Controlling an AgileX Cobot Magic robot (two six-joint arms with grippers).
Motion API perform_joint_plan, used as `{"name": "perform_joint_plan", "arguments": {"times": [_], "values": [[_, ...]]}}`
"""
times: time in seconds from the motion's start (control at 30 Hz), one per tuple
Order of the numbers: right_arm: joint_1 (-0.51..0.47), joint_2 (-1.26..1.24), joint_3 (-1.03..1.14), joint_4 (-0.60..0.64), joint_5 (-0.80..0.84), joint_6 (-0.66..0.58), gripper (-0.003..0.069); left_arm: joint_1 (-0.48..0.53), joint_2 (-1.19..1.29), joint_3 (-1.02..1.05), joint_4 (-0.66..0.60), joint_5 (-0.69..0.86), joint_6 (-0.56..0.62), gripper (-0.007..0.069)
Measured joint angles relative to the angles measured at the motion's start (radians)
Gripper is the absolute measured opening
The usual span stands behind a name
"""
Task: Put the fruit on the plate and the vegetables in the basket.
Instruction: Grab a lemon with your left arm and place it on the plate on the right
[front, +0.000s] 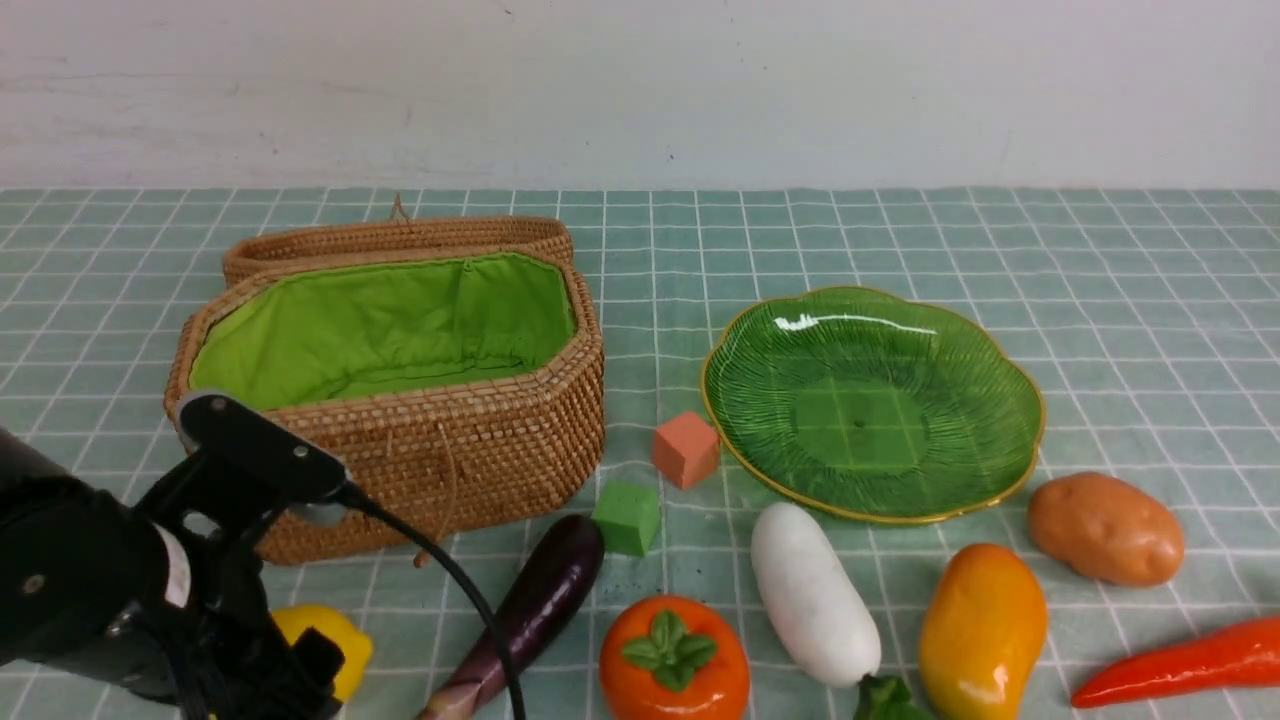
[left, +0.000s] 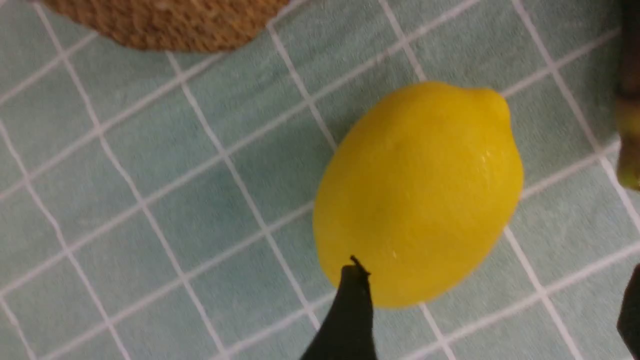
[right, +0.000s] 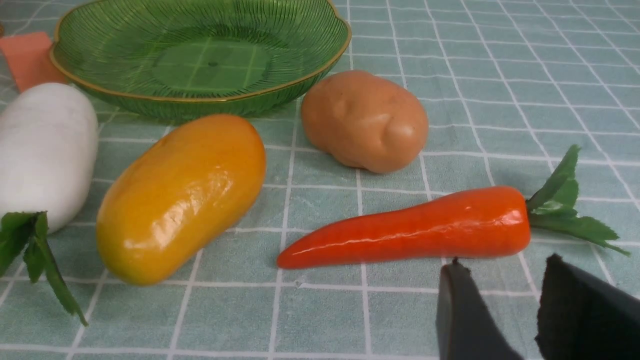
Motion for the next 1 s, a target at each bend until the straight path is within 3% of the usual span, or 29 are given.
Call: {"name": "perform_joint_plan", "arguments": {"times": [0.27,0.37,0.5,0.73,0.77,0.8,0.83,1.0], "values": [[0.0,0.0,0.0,0.0,0.0,0.0,0.0241,0.0,0.224,-0.006,0.119,-0.119,0.001,0.0636],[0.0,0.0,0.0,0.0,0.0,0.0,0.0241,0.0,0.254,-0.021,0.104,-0.118,0.003,0.0591],[0.0,0.0,0.0,-0.001,0.0,0.0,0.0241,0.0,0.257,-0.054,0.052,-0.065,0.003,0.0589],[0.0,0.0,0.0,-0.003,0.0,0.0,0.0241,0.0,0.165,-0.271,-0.164,0.244,0.065,0.0589],[0.0,0.0,0.0,-0.003,0.0,0.0,0.0241,0.0,0.145,-0.358,-0.245,0.301,0.095,0.0589],[0.0,0.0,0.0,-0.003,0.0,0.0,0.0241,0.0,0.145,-0.358,-0.245,0.308,0.095,0.0589],[0.0,0.0,0.0,-0.003,0.0,0.0,0.0241,0.0,0.14,-0.465,-0.346,0.349,0.132,0.0589],[0.0,0.0,0.0,-0.003,0.0,0.0,0.0241,0.0,0.217,-0.743,-0.6,0.349,0.249,0.0589]]}}
